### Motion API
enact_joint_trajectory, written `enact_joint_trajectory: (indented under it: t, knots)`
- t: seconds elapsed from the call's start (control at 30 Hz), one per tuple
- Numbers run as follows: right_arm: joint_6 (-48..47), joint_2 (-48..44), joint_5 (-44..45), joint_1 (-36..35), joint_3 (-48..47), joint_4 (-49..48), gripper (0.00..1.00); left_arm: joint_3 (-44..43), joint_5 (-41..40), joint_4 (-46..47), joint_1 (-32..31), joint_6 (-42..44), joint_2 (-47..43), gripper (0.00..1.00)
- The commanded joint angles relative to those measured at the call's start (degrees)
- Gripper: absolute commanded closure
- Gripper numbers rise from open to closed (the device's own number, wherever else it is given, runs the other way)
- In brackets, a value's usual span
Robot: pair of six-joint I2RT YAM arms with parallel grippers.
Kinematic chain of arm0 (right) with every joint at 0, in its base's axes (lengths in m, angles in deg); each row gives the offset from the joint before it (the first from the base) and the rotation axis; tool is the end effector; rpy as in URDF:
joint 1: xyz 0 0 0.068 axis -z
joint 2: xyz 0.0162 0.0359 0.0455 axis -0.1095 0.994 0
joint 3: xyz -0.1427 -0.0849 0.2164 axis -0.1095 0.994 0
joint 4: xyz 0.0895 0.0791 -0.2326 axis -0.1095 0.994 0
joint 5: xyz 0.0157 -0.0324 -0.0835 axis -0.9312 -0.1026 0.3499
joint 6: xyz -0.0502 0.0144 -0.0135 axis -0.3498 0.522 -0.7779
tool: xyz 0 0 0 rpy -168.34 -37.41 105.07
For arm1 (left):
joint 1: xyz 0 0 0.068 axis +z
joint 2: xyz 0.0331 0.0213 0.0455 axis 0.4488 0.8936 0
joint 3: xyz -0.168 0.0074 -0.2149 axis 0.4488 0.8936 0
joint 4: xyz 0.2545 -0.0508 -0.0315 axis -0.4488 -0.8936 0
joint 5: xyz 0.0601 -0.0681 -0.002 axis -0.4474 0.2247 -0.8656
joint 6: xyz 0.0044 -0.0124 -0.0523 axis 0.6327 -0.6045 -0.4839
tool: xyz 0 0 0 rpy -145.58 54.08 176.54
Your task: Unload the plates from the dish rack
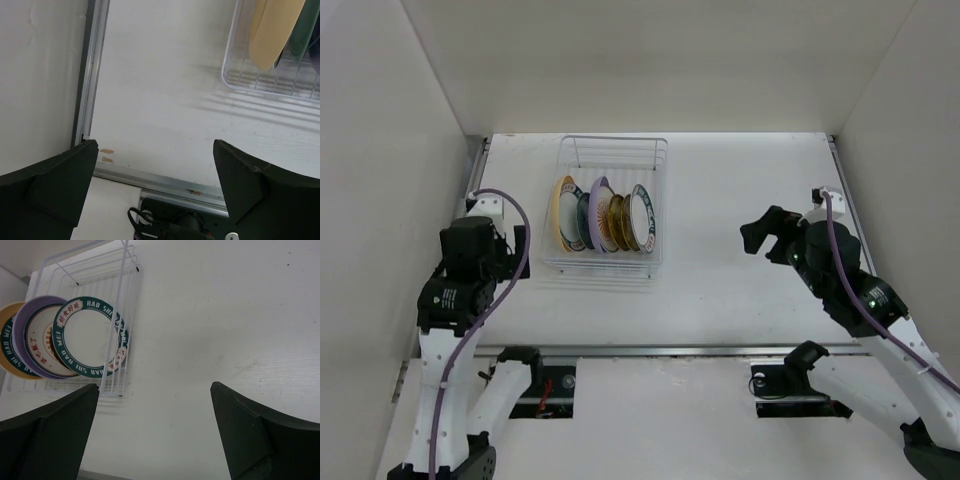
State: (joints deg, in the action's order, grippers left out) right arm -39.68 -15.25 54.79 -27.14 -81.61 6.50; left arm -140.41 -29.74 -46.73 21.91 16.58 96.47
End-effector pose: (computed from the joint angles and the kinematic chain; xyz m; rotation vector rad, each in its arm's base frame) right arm 0.1215 0.0650 0.3703 0.2100 1.9080 0.4147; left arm 0.1172 -0.0005 0.3823 -0.0120 2.1331 0.2577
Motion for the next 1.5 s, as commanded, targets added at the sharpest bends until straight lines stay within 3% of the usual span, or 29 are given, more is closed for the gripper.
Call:
enact_joint_trajectory:
  t: [0.0,0.33,0.43,0.47,0.53,0.57,0.67,0.8,0.87,0.97,1.0,1.47]
  knots:
    - [0.09,-0.35,0.69,-0.14,-1.36,0.14,0.00,-2.42,0.06,-1.99,-0.61,2.87,2.29,0.00]
    - [-1.66,3.33,0.61,-0.14,-4.26,-1.26,0.00,-6.80,-26.03,-5.78,-0.61,4.99,18.11,0.00]
    - [-2.20,5.00,0.08,-0.14,-4.26,-2.41,0.00,-15.55,-17.76,-5.68,-0.61,7.09,19.17,0.00]
    - [-2.20,5.01,-0.62,-0.14,-4.26,-2.41,0.00,-18.82,-6.23,-6.21,-0.61,7.62,19.17,0.00]
    - [-2.20,6.93,-1.85,-0.14,-4.26,-4.43,0.00,-26.11,3.43,-8.22,-1.13,6.50,23.64,0.00]
    - [-2.20,7.47,-2.46,-0.14,-4.78,-5.13,0.00,-34.33,10.43,-9.28,-1.74,5.88,26.01,0.00]
    - [-2.20,9.48,-5.37,-0.14,-5.32,-6.90,0.00,-51.64,14.27,-15.59,-8.67,4.65,38.39,0.00]
    - [1.31,11.08,-3.97,-0.14,-6.45,-7.69,0.00,-64.00,11.31,-17.64,-20.53,3.24,51.23,0.13]
    - [2.37,12.56,-1.60,-0.14,-6.46,-7.69,0.00,-65.61,9.80,-16.42,-27.02,3.23,56.41,0.20]
    - [5.00,13.09,1.73,-0.14,-6.98,-5.77,0.00,-65.09,9.80,-13.70,-31.71,3.23,61.60,0.22]
    - [5.53,13.10,2.36,-0.14,-6.99,-5.14,0.00,-65.09,8.75,-12.03,-33.46,3.23,62.84,0.27]
    - [11.68,6.25,4.30,-0.14,-0.48,-0.30,0.00,-64.47,-4.96,-6.66,-35.76,-0.63,77.61,0.48]
